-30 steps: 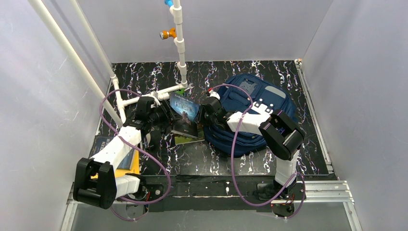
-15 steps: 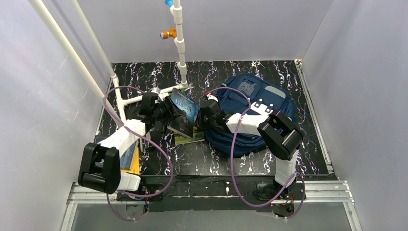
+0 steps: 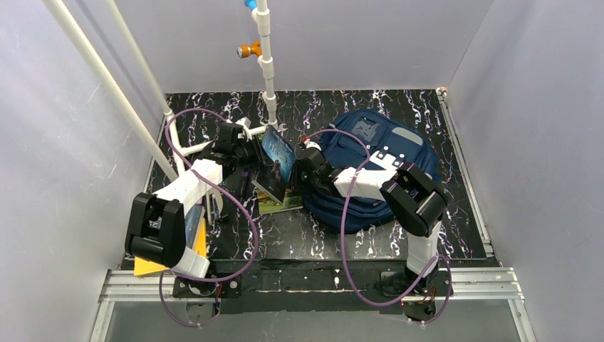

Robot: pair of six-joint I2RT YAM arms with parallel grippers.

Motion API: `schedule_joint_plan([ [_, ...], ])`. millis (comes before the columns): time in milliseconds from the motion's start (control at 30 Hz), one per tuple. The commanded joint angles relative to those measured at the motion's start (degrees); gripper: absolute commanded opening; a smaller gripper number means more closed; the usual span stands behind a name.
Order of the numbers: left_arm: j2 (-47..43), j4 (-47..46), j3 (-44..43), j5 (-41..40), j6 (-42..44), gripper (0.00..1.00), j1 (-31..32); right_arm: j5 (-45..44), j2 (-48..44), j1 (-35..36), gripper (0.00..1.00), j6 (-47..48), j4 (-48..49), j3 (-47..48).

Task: Pack the student bag
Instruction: Pick up the book from the center of the board.

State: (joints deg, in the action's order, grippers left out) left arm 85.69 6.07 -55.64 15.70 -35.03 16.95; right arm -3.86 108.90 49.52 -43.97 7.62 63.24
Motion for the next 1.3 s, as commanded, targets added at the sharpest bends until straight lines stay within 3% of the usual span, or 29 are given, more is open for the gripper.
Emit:
schedule_joint_plan([
  [0, -0.4, 1.5, -0.7, 2.5, 2.7, 0.20, 0.5, -0.5, -1.3, 0.8, 0.38, 6.7, -8.5, 2.8],
  [167, -1.1, 3.8, -0.6, 0.4, 6.9, 0.07, 0.5, -8.5, -7.2, 2.3, 0.69, 21.4, -29.3, 11.9],
  [267, -2.2, 5.7, -0.8, -0.3, 8.2, 0.03, 0.5, -20.6, -13.2, 6.4, 0.96, 37.6, -39.5, 14.1],
  [300, -2.9, 5.7, -0.4, -0.3, 8.2, 0.01, 0.5, -24.6, -15.4, 8.0, 0.98, 42.4, -40.6, 12.8],
  [400, -6.1, 6.8, -0.1, -0.5, 6.3, 0.00, 0.5, -31.9, -19.8, 11.7, 0.98, 52.8, -44.4, 9.0],
  [500, -10.2, 10.8, -0.9, -2.3, 3.8, 0.00, 0.5, -37.4, -21.5, 13.1, 0.98, 53.9, -49.3, 7.2],
  [667, -18.7, 16.8, -0.4, -4.0, -0.6, 0.00, 0.5, -33.7, -24.8, 13.3, 0.96, 53.1, -48.4, 2.2],
  [833, -25.2, 18.0, 2.5, -2.8, -3.1, 0.00, 0.6, -28.1, -23.3, 13.3, 0.84, 49.8, -41.9, 0.5],
  [933, -27.4, 18.7, 3.1, -2.2, -4.2, 0.00, 0.7, -36.3, -21.0, 13.4, 0.68, 48.2, -38.4, -0.9],
  [1033, -28.9, 18.7, 3.5, -1.0, -5.5, 0.00, 0.7, -43.3, -17.6, 13.3, 0.54, 45.3, -40.7, 0.7],
  [1167, -29.5, 18.7, 3.4, 0.0, -6.0, 0.00, 0.7, -34.7, -16.8, 13.3, 0.65, 45.4, -41.3, -0.1],
  [1267, -29.3, 18.8, 3.2, 0.1, -5.4, 0.00, 0.7, -34.3, -18.2, 13.5, 0.70, 44.3, -42.1, 0.1],
])
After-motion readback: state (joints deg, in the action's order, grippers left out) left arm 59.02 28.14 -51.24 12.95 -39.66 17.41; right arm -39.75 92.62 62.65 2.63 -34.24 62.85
